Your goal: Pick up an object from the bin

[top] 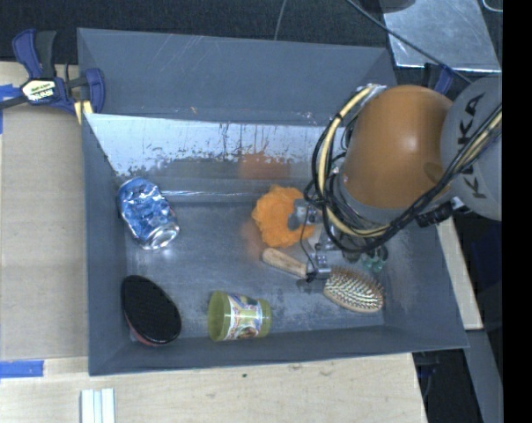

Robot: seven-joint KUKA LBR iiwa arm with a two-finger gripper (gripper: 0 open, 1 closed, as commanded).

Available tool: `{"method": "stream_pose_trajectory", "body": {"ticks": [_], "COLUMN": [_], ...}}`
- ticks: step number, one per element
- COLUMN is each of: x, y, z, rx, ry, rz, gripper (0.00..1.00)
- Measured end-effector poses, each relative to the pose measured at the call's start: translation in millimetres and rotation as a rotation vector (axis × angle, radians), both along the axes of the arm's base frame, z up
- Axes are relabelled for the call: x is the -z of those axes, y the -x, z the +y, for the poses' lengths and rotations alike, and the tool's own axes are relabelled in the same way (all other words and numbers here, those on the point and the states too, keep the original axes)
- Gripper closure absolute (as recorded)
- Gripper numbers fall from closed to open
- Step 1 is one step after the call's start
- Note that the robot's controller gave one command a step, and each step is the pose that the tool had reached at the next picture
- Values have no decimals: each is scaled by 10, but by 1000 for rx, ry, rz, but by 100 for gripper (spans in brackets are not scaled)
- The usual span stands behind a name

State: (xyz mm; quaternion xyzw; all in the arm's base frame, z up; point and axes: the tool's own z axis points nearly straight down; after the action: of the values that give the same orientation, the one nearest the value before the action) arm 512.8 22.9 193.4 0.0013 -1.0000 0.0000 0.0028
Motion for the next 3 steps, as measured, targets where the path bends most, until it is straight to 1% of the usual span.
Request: {"method": "stream_pose_trajectory", "body": {"ticks": [1, 2, 3], "x": [375, 356, 602], "y": [94, 79, -103], "z": [-910, -857, -693], "rx": [63, 55, -322], "ry": [4, 1, -1], "rz": [2, -2, -6], "gripper": [0, 100, 100]}}
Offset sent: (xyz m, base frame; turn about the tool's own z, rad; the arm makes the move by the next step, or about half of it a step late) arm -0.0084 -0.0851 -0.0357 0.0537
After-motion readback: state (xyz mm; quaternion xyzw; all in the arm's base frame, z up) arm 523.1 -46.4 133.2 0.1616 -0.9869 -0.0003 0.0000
